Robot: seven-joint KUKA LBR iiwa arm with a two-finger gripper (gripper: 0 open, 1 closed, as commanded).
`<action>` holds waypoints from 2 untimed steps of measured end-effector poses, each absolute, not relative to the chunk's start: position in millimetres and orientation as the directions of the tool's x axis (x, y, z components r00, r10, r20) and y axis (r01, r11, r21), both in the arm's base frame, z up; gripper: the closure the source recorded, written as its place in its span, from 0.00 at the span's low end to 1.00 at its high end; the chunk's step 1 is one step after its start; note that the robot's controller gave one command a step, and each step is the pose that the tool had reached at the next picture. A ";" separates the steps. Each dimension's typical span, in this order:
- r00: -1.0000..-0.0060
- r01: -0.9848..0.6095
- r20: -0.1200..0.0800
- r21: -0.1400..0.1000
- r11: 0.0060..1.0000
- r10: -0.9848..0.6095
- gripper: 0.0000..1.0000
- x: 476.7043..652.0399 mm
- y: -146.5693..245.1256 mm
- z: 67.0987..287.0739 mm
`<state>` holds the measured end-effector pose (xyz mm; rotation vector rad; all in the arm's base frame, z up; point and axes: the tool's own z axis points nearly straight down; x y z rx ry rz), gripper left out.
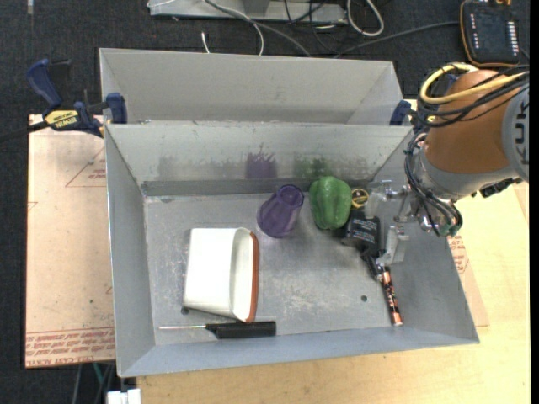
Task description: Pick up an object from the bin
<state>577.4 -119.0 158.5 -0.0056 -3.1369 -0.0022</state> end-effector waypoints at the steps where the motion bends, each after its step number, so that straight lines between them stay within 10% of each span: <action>1: -1.000 0.000 -0.002 0.000 1.000 0.000 0.00 578.7 -118.1 163.3; 2: -0.807 0.591 0.001 0.002 0.807 0.591 0.00 628.9 -109.8 68.7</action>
Offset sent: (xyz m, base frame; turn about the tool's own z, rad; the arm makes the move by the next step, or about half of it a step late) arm 0.0506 0.0078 -0.0885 0.6315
